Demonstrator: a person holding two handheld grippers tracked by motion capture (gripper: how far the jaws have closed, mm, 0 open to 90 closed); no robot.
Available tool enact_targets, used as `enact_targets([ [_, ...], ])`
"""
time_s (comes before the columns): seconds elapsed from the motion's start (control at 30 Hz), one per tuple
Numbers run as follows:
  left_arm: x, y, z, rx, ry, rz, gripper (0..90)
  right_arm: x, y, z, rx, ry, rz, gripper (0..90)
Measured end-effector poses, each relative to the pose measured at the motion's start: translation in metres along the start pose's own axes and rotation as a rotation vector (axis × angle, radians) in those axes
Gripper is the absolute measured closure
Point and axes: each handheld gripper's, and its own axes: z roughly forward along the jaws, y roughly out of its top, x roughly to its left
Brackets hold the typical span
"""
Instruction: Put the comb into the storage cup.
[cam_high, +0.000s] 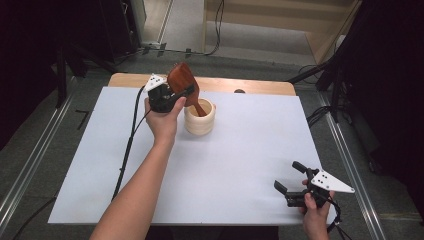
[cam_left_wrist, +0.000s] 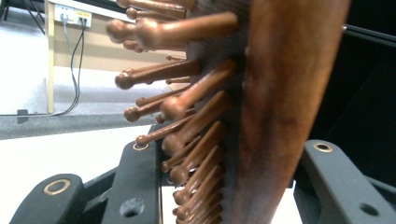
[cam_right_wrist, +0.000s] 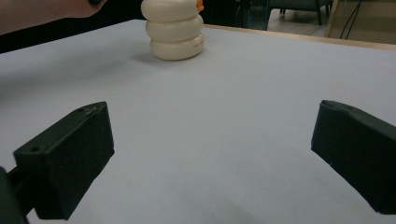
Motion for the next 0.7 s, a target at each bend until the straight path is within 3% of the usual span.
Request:
enact_targets([
  [0.4,0.000,-0.014,0.007,0.010,0.044,-0.004,56.4,0.000,0.000,0.000,0.000,0.001,0.001,0.0],
  [0.7,0.001,-0.025,0.009,0.005,0.059,-0.045,55.6,0.000,0.000,0.000,0.000,0.000,-0.001,0.0],
])
